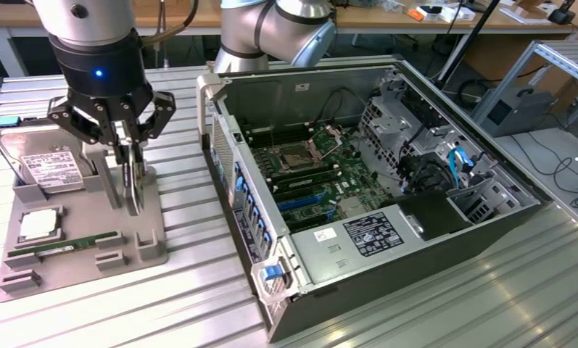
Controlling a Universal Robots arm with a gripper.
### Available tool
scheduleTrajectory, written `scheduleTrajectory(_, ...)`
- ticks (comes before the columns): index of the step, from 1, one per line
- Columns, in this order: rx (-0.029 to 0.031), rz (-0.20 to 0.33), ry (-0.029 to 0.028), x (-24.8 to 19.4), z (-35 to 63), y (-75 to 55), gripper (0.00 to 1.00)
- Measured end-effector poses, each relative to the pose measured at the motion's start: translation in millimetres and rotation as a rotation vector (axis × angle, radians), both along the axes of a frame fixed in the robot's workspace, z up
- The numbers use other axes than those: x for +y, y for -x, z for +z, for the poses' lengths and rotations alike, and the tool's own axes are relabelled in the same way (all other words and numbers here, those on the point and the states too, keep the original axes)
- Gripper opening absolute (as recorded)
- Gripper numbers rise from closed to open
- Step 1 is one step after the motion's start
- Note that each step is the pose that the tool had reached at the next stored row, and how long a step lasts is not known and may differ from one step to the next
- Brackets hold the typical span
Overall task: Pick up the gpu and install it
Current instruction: 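Pick up the gpu and move the gpu toward the slot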
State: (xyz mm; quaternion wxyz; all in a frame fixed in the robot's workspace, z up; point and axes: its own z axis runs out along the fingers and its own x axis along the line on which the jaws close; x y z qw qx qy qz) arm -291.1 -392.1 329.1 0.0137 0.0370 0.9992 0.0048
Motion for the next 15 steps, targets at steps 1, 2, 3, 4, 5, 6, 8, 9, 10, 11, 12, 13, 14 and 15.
scheduleTrajectory(1,0.0,0.0,0.0,0.0,1.6,0.0,0.27)
scheduleTrajectory(2,0.0,0.0,0.0,0.0,3.3,0.0,0.27)
scheduleTrajectory(3,-0.0001,0.0,-0.0001,0.0,4.9,0.0,0.27)
scheduleTrajectory(4,0.0,0.0,0.0,0.0,6.0,0.0,0.27)
scheduleTrajectory(5,-0.0001,0.0,-0.0001,0.0,7.0,0.0,0.27)
scheduleTrajectory(6,0.0,0.0,0.0,0.0,8.3,0.0,0.27)
scheduleTrajectory(8,-0.0001,0.0,-0.0001,0.0,10.6,0.0,0.27)
scheduleTrajectory(9,-0.0001,0.0,0.0,0.0,11.9,0.0,0.27)
scheduleTrajectory(10,-0.0001,0.0,-0.0001,0.0,13.1,0.0,0.27)
scheduleTrajectory(11,0.0,0.0,0.0,0.0,14.6,0.0,0.27)
scheduleTrajectory(12,-0.0001,0.0,0.0,0.0,15.8,0.0,0.27)
scheduleTrajectory(13,-0.0001,0.0,-0.0001,0.0,17.3,0.0,0.27)
scheduleTrajectory(14,-0.0001,0.0,-0.0001,0.0,19.1,0.0,0.27)
scheduleTrajectory(15,0.0,0.0,0.0,0.0,20.0,0.0,0.27)
